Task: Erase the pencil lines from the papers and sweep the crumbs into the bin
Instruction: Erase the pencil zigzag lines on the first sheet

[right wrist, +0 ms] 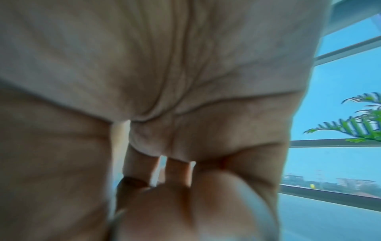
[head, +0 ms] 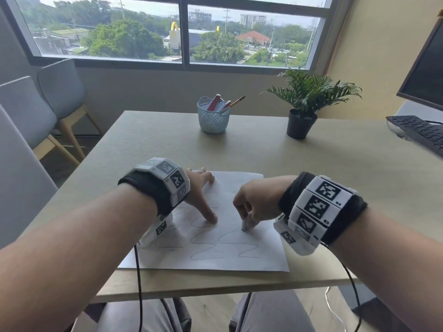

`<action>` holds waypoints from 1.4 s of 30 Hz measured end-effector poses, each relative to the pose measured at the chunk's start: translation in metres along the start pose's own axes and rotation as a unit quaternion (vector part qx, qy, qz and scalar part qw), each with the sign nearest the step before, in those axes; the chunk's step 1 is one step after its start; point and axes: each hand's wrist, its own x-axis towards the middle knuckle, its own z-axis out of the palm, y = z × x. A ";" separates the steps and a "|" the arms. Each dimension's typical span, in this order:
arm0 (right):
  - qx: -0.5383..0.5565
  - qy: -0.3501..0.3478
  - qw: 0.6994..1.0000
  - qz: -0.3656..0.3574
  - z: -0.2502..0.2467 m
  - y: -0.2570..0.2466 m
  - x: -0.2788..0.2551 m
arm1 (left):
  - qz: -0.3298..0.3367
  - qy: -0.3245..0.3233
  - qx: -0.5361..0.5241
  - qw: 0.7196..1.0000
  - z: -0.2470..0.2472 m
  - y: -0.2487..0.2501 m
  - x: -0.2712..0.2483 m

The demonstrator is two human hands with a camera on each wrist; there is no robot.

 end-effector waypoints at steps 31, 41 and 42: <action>0.017 0.012 0.999 0.025 0.009 0.014 -0.004 | 0.006 0.002 0.000 1.000 -0.001 0.001 -0.004; 0.040 0.047 0.998 -0.001 0.008 -0.005 -0.006 | -0.011 0.018 0.015 1.000 0.001 -0.002 0.000; 0.034 0.052 0.998 0.003 0.006 -0.006 -0.002 | -0.015 0.018 0.010 1.000 0.000 -0.003 0.000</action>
